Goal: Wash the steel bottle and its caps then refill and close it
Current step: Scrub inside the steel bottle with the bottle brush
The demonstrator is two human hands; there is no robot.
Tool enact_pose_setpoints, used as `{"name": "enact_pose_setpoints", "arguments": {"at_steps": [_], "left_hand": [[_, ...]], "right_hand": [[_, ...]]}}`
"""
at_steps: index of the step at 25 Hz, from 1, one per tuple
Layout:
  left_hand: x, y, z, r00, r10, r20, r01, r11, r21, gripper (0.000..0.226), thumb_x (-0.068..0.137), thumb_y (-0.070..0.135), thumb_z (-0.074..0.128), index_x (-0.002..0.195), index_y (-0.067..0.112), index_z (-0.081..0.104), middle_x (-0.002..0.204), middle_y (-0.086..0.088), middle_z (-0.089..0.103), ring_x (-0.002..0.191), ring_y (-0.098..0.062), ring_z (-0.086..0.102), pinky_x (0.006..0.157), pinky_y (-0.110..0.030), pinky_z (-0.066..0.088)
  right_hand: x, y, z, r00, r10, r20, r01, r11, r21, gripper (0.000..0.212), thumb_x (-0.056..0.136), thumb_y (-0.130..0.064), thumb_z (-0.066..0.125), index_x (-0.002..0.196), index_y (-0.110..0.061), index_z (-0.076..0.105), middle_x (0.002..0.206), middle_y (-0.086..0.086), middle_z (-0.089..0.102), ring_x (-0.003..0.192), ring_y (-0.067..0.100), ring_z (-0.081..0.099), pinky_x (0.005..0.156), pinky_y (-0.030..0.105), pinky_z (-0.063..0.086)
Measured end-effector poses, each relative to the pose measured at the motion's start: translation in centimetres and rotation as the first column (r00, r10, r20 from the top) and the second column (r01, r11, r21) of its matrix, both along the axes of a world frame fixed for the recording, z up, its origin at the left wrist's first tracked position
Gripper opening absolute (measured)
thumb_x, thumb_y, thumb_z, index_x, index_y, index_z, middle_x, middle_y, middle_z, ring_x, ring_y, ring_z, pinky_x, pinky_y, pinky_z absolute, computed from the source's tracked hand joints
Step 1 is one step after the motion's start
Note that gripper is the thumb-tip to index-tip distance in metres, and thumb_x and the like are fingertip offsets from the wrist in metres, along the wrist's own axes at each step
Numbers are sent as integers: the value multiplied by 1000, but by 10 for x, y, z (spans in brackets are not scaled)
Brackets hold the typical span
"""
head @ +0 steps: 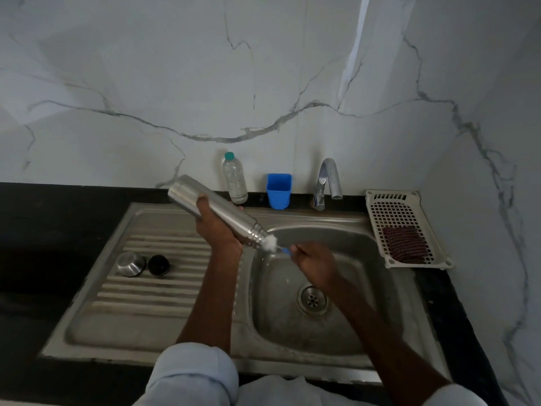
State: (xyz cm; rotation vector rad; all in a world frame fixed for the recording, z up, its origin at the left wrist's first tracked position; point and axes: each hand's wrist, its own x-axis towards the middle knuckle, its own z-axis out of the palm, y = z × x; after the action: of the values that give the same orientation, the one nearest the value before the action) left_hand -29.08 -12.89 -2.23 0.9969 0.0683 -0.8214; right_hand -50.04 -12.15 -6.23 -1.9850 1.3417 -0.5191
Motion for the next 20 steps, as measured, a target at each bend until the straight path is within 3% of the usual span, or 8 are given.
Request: {"name": "enact_pose_setpoints", "arguments": {"at_steps": [3, 6, 8, 11, 15, 17, 20], "left_hand": [[1, -5, 1, 999, 40, -26, -40, 999, 3, 66, 93, 52, 70, 139, 10, 53, 118, -24, 70, 92, -33, 77, 73, -46, 65], [17, -3, 2, 988, 153, -22, -152, 988, 32, 62, 93, 47, 73, 137, 7, 56, 115, -19, 71, 87, -29, 76, 67, -41, 64], [2, -1, -3, 990, 142, -13, -139, 982, 129, 60, 91, 47, 75, 136, 11, 58, 117, -15, 72, 92, -29, 77, 72, -43, 66], [-9, -4, -4, 988, 149, -38, -141, 977, 162, 59, 85, 50, 78, 128, 13, 63, 114, -14, 74, 95, -32, 77, 80, -52, 65], [1, -9, 3, 980, 198, -6, -194, 965, 176, 55, 87, 48, 77, 130, 16, 64, 113, -7, 74, 94, -25, 75, 81, -45, 65], [-5, -10, 5, 981, 196, -2, -192, 959, 208, 55, 88, 48, 76, 131, 15, 64, 113, -6, 73, 93, -24, 75, 79, -41, 65], [1, -13, 7, 980, 197, -17, -191, 966, 175, 52, 87, 46, 77, 127, 14, 66, 112, -9, 74, 93, -26, 76, 77, -42, 66]], "right_hand": [[-12, -8, -2, 997, 32, -63, -41, 990, -138, 37, 108, -30, 50, 82, -13, 70, 71, 4, 62, 68, 24, 61, 65, 39, 47], [-44, 8, -16, 993, -90, -78, 66, 962, -267, 36, 104, -35, 52, 81, -17, 73, 70, 4, 68, 64, 22, 61, 59, 33, 44], [-23, 9, -13, 982, -118, -144, 60, 933, -355, 36, 101, -42, 49, 82, -22, 73, 68, 0, 69, 62, 22, 63, 56, 30, 41], [-18, 7, -15, 995, -63, -82, 17, 883, -469, 40, 100, -47, 49, 72, -22, 62, 57, -6, 56, 51, 17, 56, 49, 28, 35], [-53, 12, -25, 989, -148, -24, 120, 879, -461, 56, 101, -59, 41, 70, -19, 65, 54, -6, 55, 49, 18, 57, 46, 30, 42], [-36, 9, -17, 980, -193, -51, 156, 899, -409, 46, 100, -54, 47, 75, -22, 70, 55, -5, 60, 52, 23, 61, 50, 27, 41], [-20, 5, -6, 977, -168, -133, 123, 947, -296, 35, 101, -46, 57, 74, -27, 68, 52, -14, 47, 56, 19, 55, 56, 28, 37]]}}
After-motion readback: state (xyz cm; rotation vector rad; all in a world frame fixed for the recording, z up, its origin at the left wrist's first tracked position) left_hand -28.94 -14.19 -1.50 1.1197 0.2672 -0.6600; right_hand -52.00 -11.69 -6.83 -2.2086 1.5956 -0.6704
